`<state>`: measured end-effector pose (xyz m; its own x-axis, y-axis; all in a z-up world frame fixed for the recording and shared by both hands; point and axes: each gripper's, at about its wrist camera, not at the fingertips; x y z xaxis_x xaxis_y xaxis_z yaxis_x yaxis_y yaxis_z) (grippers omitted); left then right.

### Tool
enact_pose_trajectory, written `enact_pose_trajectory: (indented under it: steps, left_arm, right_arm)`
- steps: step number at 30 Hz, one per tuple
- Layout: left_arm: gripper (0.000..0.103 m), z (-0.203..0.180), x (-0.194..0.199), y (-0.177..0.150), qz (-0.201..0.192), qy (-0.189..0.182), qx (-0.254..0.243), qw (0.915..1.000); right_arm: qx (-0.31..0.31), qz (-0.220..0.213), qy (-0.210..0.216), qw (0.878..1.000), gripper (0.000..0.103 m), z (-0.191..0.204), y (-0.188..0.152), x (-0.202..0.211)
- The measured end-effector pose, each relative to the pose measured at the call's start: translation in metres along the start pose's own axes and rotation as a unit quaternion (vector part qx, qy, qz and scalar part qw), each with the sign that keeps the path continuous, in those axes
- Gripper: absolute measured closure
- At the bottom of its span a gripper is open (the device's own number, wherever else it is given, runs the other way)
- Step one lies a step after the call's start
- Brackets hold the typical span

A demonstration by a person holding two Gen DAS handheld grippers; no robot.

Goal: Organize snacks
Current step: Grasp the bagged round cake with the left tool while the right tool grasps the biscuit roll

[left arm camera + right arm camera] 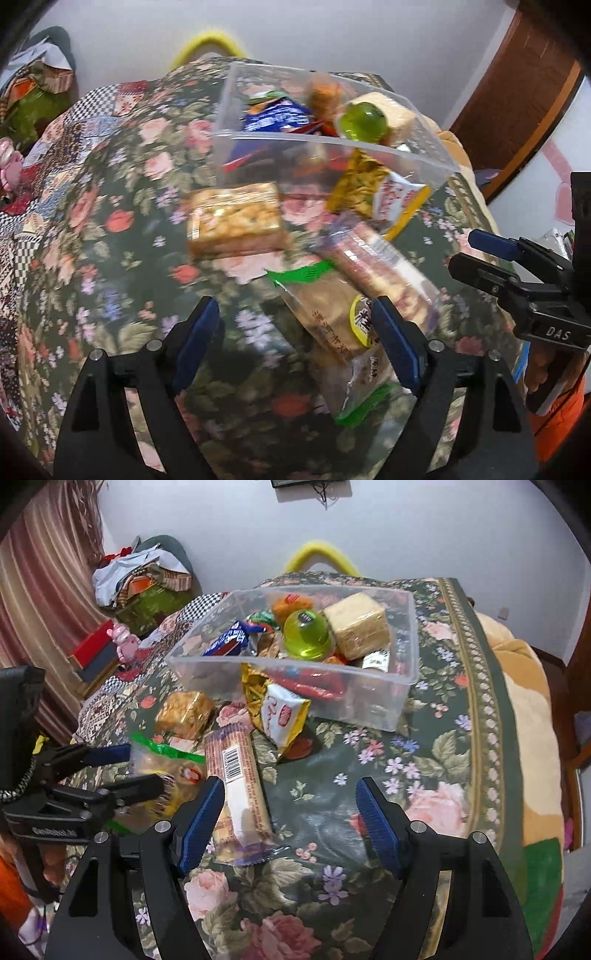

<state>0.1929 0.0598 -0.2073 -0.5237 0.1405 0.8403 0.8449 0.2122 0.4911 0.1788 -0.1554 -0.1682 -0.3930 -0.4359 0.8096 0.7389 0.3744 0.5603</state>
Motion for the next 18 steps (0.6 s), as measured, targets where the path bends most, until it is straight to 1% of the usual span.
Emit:
enact_pose_trajectory:
  steps: [3, 7, 10, 12, 14, 16, 18]
  left_arm:
    - [0.018, 0.006, 0.004, -0.002, -0.008, 0.013, -0.009, 0.9998]
    - [0.018, 0.005, 0.007, -0.003, -0.008, 0.017, -0.015, 0.9997]
    - [0.018, 0.005, 0.008, -0.004, 0.000, 0.005, -0.007, 1.0000]
    - [0.018, 0.004, 0.007, -0.004, 0.008, -0.007, 0.001, 0.9999]
    - [0.018, 0.003, 0.006, -0.004, 0.014, -0.016, 0.009, 0.9997]
    - [0.018, 0.000, 0.005, -0.005, 0.016, -0.023, 0.014, 0.9995]
    - [0.018, -0.004, 0.005, -0.005, 0.019, -0.028, 0.013, 0.9993]
  right_arm:
    - [0.003, 0.014, 0.008, 1.000, 0.032, 0.006, -0.001, -0.010]
    - [0.016, 0.034, 0.015, 0.999, 0.032, 0.018, 0.000, -0.026]
    - [0.026, 0.048, 0.017, 0.998, 0.033, 0.026, 0.002, -0.040]
    - [0.030, 0.057, 0.009, 0.998, 0.034, 0.029, 0.003, -0.048]
    - [0.036, 0.057, 0.006, 0.998, 0.042, 0.032, 0.002, -0.052]
    - [0.048, 0.056, 0.000, 0.997, 0.054, 0.035, -0.001, -0.048]
    - [0.047, 0.052, 0.000, 0.998, 0.056, 0.034, -0.006, -0.042]
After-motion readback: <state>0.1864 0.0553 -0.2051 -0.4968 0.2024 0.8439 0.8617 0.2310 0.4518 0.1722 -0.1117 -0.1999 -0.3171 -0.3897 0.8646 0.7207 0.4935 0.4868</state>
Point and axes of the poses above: each gripper's, at about its wrist camera, not at the fingertips, and x roughly against the way its jaws point, z to its left, y to its top, and after that the axes turned 3 degrees about x, right-handed
